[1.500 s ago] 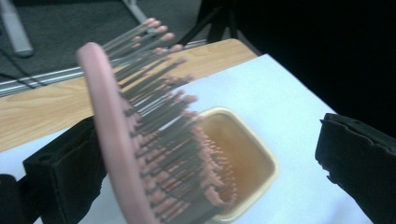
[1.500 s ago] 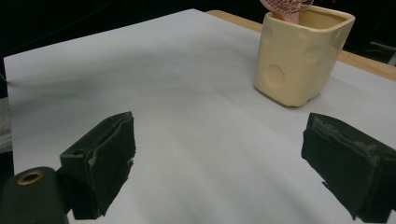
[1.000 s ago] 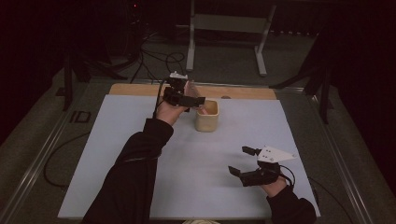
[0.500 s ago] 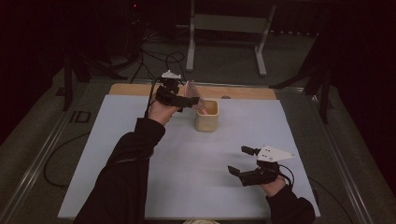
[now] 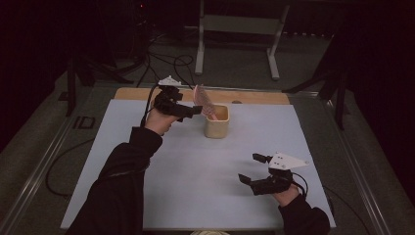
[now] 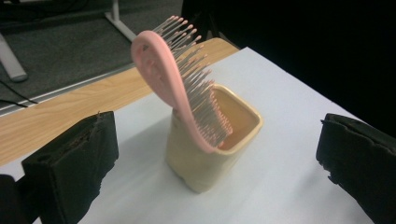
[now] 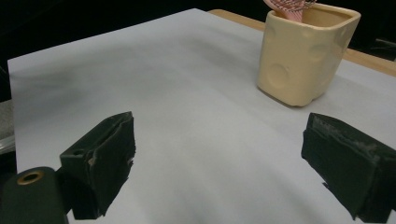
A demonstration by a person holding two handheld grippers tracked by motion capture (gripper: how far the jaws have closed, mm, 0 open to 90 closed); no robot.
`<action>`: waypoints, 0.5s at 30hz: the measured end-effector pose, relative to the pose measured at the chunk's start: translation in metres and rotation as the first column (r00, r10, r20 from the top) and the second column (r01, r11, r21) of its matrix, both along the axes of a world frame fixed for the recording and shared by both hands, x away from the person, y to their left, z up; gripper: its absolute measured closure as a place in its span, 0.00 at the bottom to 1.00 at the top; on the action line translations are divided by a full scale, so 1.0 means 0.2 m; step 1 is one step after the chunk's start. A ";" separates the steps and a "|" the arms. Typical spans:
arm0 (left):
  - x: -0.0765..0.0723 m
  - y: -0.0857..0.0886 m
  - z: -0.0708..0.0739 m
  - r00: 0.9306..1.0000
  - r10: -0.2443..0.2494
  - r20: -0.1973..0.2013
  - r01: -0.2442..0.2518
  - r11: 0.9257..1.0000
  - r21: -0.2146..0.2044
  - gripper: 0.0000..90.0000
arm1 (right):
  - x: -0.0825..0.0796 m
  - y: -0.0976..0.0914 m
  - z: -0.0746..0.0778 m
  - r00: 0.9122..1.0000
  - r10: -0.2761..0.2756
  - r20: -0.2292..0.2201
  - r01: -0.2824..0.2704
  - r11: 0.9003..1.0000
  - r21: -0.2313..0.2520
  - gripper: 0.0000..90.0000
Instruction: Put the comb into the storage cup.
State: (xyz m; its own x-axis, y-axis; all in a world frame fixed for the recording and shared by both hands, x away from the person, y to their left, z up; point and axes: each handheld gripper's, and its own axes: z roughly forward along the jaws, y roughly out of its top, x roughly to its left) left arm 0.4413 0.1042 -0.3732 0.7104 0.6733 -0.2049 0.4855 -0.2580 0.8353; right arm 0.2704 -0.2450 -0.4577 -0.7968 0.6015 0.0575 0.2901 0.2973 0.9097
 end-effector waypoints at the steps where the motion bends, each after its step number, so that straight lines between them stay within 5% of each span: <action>1: 0.00 0.00 0.00 1.000 0.000 0.000 0.000 1.000 0.000 0.00 | 0.00 0.00 0.00 1.000 0.000 0.000 0.000 1.000 0.000 0.11; 15: -0.11 0.11 -0.01 0.999 -0.047 0.018 0.047 0.999 -0.004 0.00 | 0.00 0.00 0.00 1.000 -0.001 0.000 0.001 1.000 -0.005 0.11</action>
State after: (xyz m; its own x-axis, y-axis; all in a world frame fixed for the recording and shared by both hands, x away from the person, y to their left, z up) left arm 0.4184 0.1261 -0.3752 0.7445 0.6385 -0.1951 0.4581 -0.2759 0.8450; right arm 0.2701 -0.2444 -0.4581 -0.7964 0.6023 0.0547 0.2905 0.3016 0.9081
